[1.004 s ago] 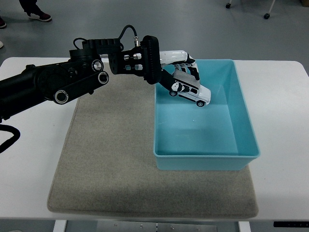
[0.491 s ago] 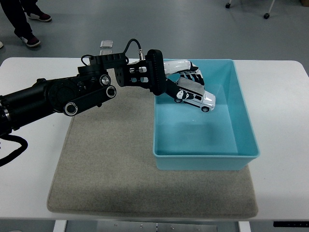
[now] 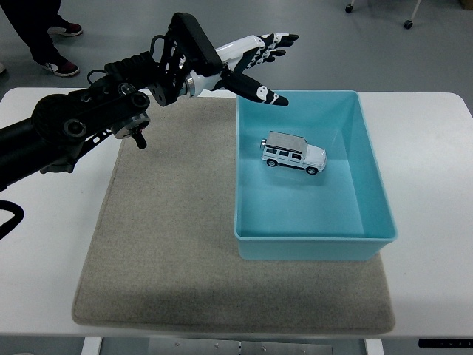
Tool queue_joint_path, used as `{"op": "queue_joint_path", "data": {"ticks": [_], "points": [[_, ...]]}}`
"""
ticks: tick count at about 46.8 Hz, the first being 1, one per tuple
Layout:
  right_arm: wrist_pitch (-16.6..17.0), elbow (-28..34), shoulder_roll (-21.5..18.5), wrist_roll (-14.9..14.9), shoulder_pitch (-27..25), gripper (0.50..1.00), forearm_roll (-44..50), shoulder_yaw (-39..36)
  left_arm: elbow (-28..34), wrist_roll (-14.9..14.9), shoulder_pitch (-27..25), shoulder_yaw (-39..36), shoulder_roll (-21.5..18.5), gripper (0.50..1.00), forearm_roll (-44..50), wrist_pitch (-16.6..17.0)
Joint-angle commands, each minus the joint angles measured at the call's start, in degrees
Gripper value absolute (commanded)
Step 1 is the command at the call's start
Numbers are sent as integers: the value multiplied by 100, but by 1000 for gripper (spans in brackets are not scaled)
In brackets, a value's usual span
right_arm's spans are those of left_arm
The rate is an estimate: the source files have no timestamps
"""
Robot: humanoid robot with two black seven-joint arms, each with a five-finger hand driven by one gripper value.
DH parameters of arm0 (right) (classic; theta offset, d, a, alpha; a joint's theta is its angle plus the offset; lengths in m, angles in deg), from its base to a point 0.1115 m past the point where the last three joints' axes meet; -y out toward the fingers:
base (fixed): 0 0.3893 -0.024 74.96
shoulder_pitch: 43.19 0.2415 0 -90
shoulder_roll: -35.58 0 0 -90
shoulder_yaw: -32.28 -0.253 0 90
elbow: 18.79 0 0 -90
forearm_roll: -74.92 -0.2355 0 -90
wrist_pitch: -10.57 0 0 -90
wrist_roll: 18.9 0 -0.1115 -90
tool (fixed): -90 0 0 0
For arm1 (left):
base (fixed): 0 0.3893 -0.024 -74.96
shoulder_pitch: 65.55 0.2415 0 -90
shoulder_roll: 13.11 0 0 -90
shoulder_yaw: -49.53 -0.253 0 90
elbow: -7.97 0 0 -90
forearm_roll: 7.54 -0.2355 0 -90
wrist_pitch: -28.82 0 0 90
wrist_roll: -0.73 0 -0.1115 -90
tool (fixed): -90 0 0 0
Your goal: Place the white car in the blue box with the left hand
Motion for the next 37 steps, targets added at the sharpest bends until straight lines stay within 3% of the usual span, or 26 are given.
{"op": "queue_joint_path", "data": {"ticks": [1, 6, 13, 23, 37], "points": [[0, 0, 0, -1, 0, 936, 0, 2, -33, 10, 12, 33, -181, 999, 724, -54], [0, 0, 0, -1, 0, 936, 0, 2, -235, 28, 47, 25, -251, 1000, 1778, -265], [0, 0, 0, -1, 0, 936, 0, -7, -516, 98, 108, 7, -576, 1000, 3071, -941], [0, 0, 0, -1, 0, 936, 0, 2, -552, 941, 609, 612, -945, 1000, 3986, -1539], [0, 0, 0, -1, 0, 936, 0, 2, -552, 1908, 1734, 2388, -1095, 1000, 4039, -2014]]}}
